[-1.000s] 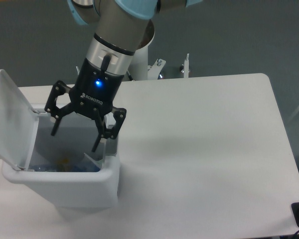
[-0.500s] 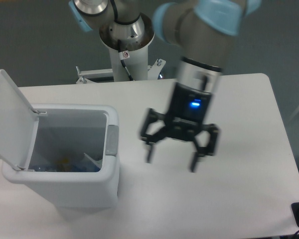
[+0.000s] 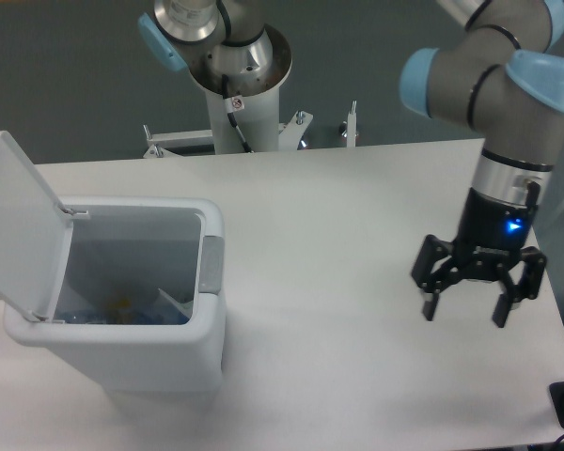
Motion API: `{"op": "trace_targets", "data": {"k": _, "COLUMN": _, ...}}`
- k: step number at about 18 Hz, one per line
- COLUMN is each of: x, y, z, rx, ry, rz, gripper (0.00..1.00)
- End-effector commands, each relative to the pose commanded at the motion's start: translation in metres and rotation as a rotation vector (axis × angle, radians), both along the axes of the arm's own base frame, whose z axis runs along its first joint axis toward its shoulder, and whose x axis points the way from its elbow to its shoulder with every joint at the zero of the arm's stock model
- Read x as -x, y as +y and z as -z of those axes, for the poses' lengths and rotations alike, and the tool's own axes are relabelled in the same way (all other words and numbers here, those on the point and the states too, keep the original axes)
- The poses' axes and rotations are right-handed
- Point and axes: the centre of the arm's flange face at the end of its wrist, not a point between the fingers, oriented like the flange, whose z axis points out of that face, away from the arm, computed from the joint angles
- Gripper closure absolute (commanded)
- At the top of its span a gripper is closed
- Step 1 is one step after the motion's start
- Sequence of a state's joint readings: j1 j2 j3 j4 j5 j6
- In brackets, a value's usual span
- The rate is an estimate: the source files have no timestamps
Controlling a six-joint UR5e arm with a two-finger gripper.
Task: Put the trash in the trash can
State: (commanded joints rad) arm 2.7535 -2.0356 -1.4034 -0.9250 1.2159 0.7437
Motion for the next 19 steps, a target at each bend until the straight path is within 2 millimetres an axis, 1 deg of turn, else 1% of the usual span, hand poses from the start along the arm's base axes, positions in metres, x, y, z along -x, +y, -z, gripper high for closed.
{"op": "trace_targets", "data": {"k": 2, "x": -0.005, "y": -0.006, "z": 0.017, "rx": 0.163, "ry": 0.058, "rz": 0.038, "gripper": 0.00}}
{"op": "trace_targets", "data": {"k": 3, "x": -0.011, "y": 0.001, "z": 0.021, "rx": 0.257, "ry": 0.097, "rz": 0.064, "gripper": 0.00}}
{"op": "trace_targets", "data": {"k": 4, "x": -0.013, "y": 0.002, "z": 0.023, "rx": 0.295, "ry": 0.114, "rz": 0.083, "gripper": 0.00}}
{"op": "trace_targets", "data": {"k": 5, "x": -0.010, "y": 0.002, "z": 0.030, "rx": 0.324, "ry": 0.123, "rz": 0.119, "gripper": 0.00}}
{"op": "trace_targets", "data": {"k": 11, "x": -0.011, "y": -0.003, "z": 0.041, "rx": 0.422, "ry": 0.138, "rz": 0.325, "gripper": 0.00}}
{"op": "trace_targets", "data": {"k": 19, "x": -0.011, "y": -0.002, "z": 0.044, "rx": 0.438, "ry": 0.149, "rz": 0.384, "gripper": 0.00}}
